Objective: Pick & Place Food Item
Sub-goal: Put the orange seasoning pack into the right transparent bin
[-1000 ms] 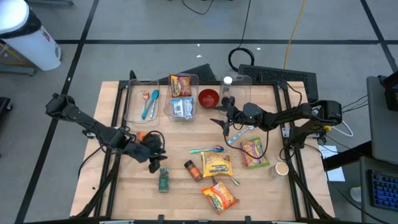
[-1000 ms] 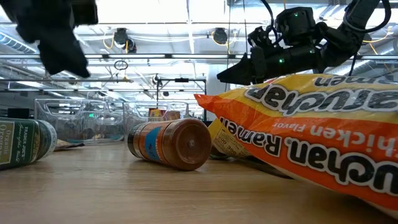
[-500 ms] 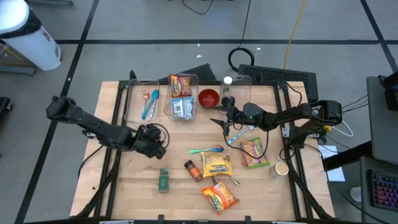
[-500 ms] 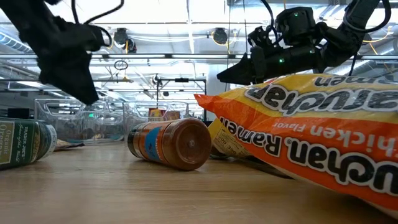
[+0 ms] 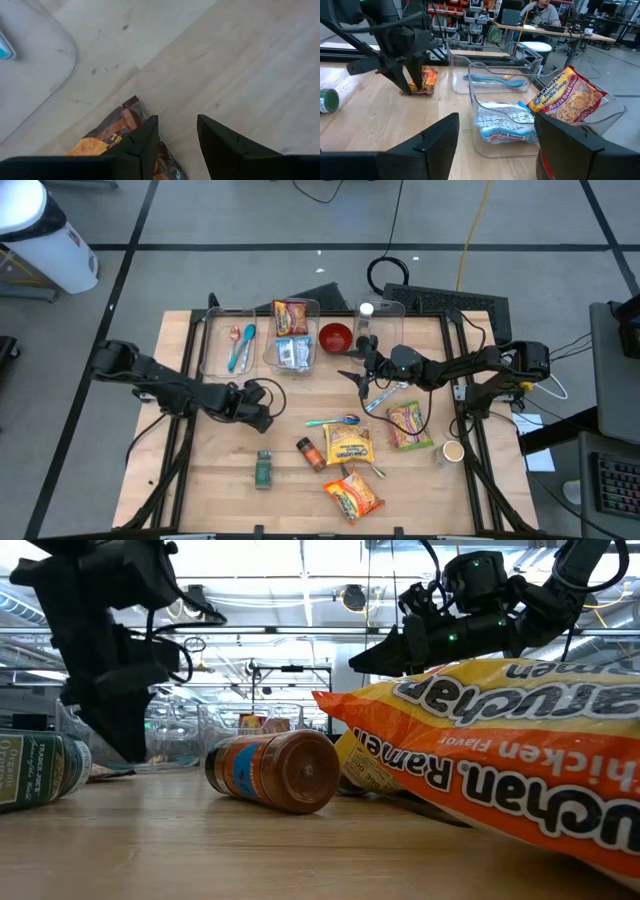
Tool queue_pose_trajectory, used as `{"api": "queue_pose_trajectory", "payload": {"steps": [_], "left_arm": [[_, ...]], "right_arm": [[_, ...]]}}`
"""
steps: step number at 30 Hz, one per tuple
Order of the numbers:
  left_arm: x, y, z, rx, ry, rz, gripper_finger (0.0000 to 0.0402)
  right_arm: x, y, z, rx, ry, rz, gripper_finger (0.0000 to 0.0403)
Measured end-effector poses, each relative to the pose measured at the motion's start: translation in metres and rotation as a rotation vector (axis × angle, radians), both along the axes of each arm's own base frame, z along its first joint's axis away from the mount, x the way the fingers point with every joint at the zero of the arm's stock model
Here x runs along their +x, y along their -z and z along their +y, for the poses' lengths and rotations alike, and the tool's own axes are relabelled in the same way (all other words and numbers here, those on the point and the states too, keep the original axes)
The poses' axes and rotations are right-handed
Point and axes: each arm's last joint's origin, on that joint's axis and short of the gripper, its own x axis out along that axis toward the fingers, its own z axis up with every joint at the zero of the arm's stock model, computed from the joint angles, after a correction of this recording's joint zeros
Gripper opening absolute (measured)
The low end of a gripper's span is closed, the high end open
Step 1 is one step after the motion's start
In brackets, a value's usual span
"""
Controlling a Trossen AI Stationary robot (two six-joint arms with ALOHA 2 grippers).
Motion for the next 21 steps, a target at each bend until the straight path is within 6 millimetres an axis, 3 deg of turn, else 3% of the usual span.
{"api": "queue_pose_trajectory", "payload": {"steps": [10,21], "left_arm": [[-0.009,0.003,0.008,-0.015,-0.094,0.093,0.0145],[-0.006,0.003,0.011,-0.021,-0.115,0.072,0.0145]], "right_arm": [[0.0,0.0,0.0,-0.007,-0.001,0.002,0.0251],[0.0,0.0,0.0,-0.008,-0.001,0.002,0.0251]]}}
